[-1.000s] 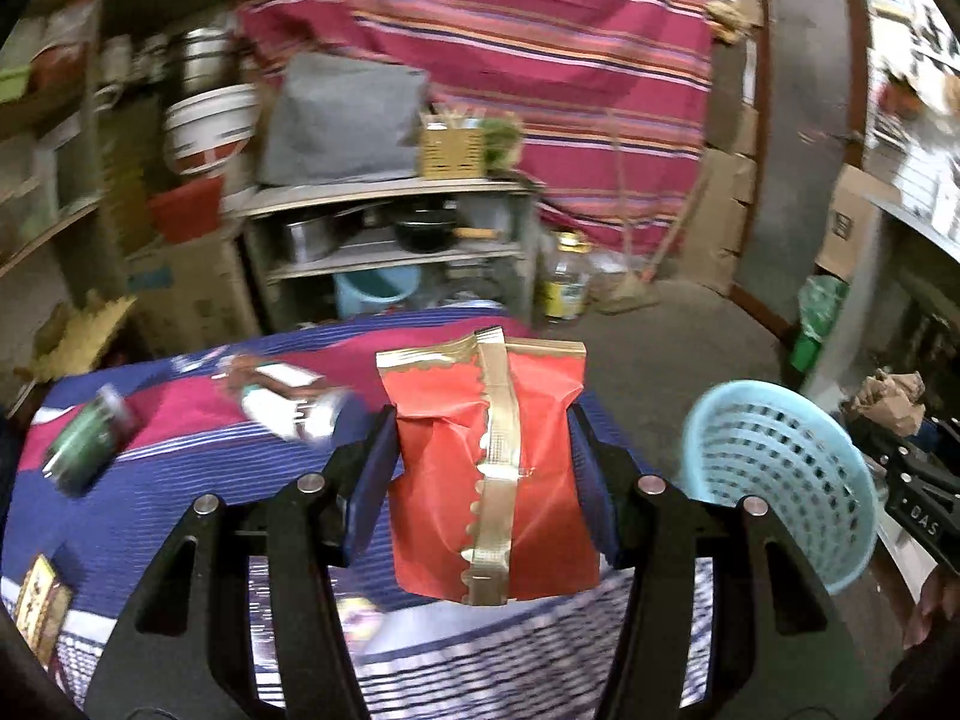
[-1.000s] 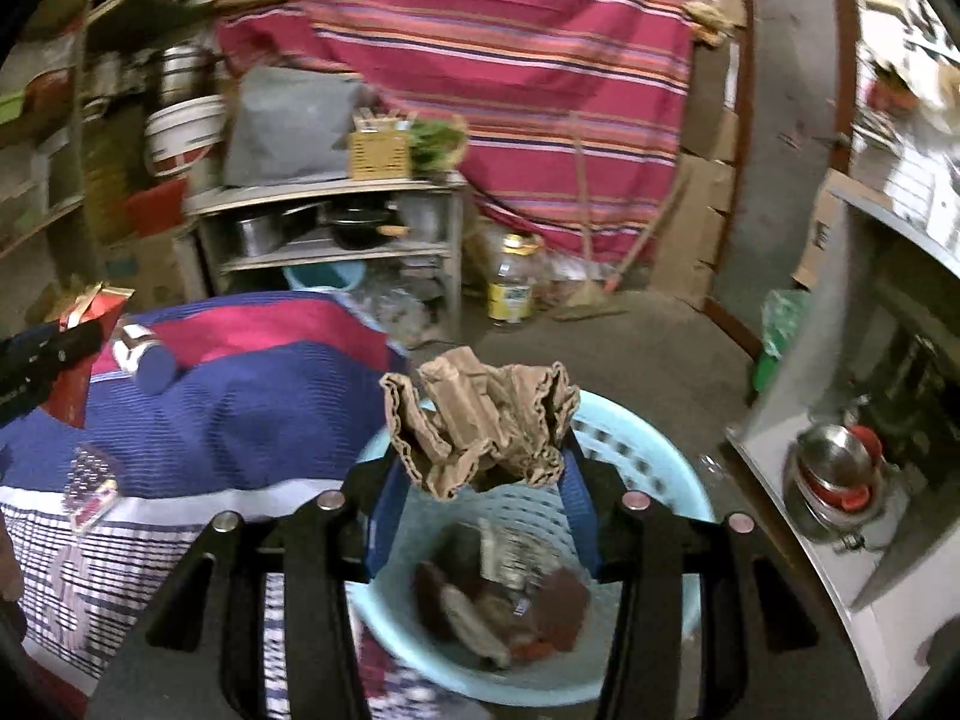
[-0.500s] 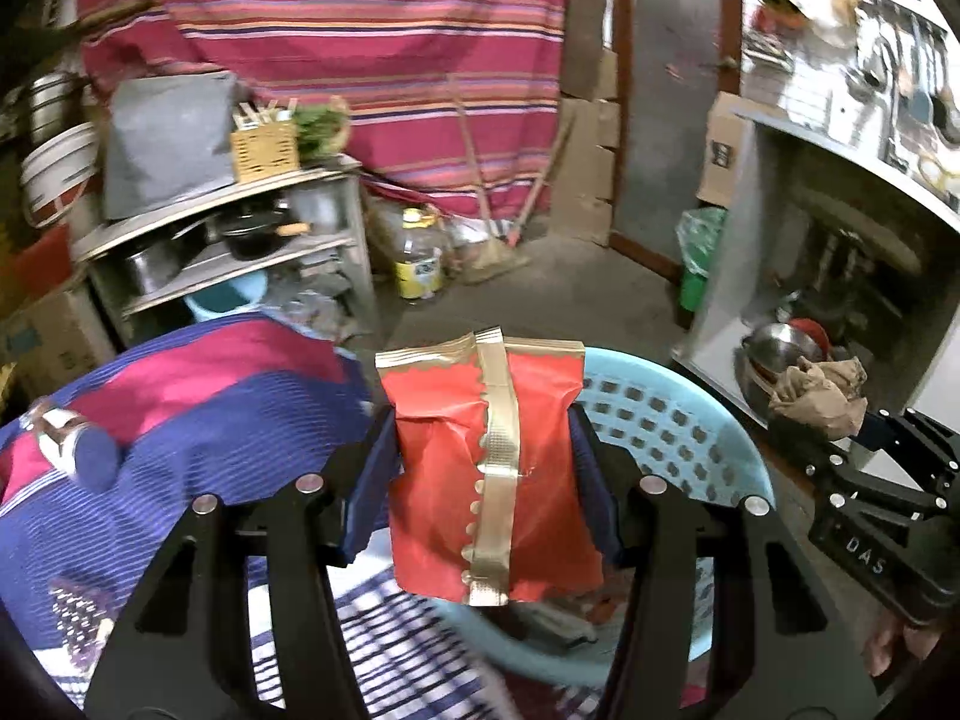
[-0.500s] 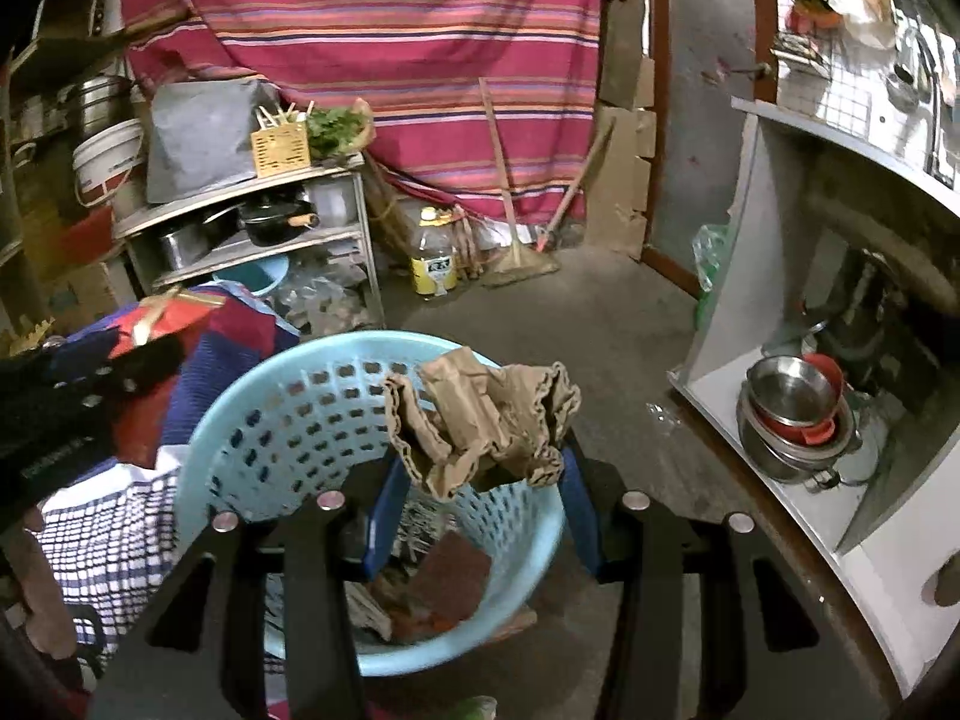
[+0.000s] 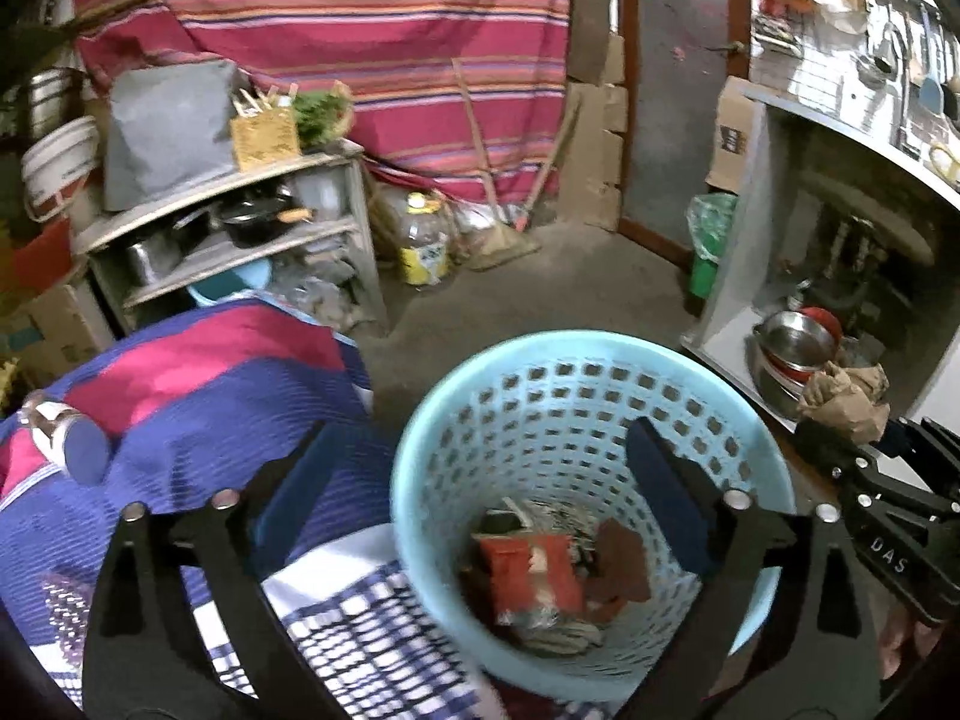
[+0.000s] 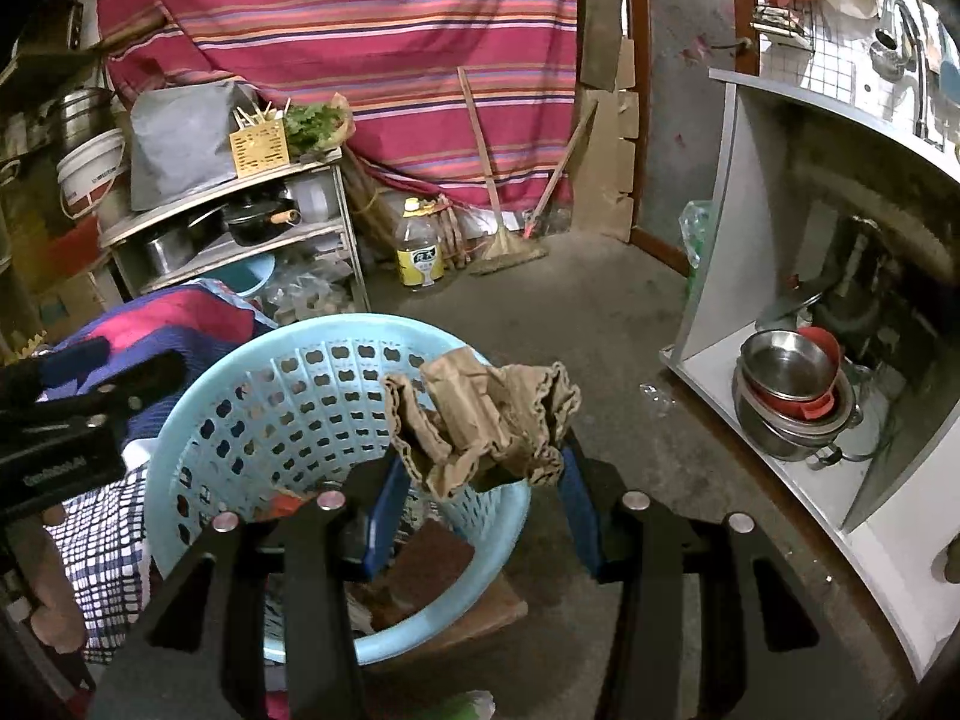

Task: Collect trash

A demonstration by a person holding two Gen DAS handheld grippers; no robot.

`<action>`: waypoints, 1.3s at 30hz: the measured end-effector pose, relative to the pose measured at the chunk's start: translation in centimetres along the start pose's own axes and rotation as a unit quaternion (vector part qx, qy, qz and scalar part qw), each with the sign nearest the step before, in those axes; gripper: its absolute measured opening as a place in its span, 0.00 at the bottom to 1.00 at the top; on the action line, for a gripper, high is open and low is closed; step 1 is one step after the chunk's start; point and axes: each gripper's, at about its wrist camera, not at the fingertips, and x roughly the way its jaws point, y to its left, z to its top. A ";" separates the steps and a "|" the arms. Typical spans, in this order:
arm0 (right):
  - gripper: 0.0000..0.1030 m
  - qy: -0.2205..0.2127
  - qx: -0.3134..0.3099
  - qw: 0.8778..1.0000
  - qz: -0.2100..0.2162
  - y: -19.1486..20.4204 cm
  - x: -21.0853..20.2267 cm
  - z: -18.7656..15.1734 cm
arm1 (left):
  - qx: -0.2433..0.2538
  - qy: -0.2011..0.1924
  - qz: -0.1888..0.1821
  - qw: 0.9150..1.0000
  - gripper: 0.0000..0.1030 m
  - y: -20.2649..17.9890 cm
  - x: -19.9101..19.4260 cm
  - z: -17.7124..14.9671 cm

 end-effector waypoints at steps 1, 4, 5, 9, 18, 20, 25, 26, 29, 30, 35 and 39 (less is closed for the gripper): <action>0.45 0.000 -0.001 1.000 0.002 0.3 0.1 0.0 | -0.001 -0.004 0.005 1.000 0.94 0.4 -0.4 0.0; 0.45 0.001 -0.002 1.000 0.008 1.2 0.5 0.1 | -0.001 -0.016 0.017 1.000 0.95 1.3 -1.3 0.0; 0.45 0.001 -0.003 1.000 0.010 1.6 0.6 0.2 | -0.001 -0.022 0.021 1.000 0.95 1.6 -1.7 0.0; 0.45 0.003 -0.009 1.000 0.017 3.2 1.1 0.4 | 0.003 -0.027 0.024 0.999 0.95 2.5 -2.8 -0.1; 0.46 0.022 -0.008 0.999 0.027 5.5 2.8 0.4 | 0.012 -0.030 0.060 0.998 0.95 4.0 -4.4 -1.4; 0.46 0.028 -0.005 0.999 0.028 5.9 3.3 0.3 | 0.006 -0.029 0.063 0.998 0.95 4.5 -4.9 -1.8; 0.46 0.039 -0.005 0.999 0.029 6.8 4.4 0.1 | -0.012 -0.033 0.065 0.997 0.95 6.0 -6.2 -2.9; 0.46 0.042 -0.006 0.999 0.029 7.1 4.7 0.1 | -0.016 -0.036 0.067 0.997 0.95 6.3 -6.5 -3.0; 0.46 0.050 -0.008 0.998 0.027 7.6 5.5 -0.1 | -0.028 -0.041 0.069 0.996 0.95 7.2 -7.2 -3.3; 0.47 0.054 -0.009 0.998 0.025 7.8 5.7 -0.2 | -0.030 -0.042 0.070 0.996 0.95 7.5 -7.3 -3.3; 0.63 0.064 -0.002 0.998 0.020 7.7 6.7 -0.5 | -0.038 -0.044 0.079 0.995 0.95 8.9 -7.8 -3.4; 0.81 0.057 0.004 0.998 0.025 7.6 6.1 -0.4 | -0.047 -0.050 0.084 0.994 0.95 9.8 -8.6 -3.5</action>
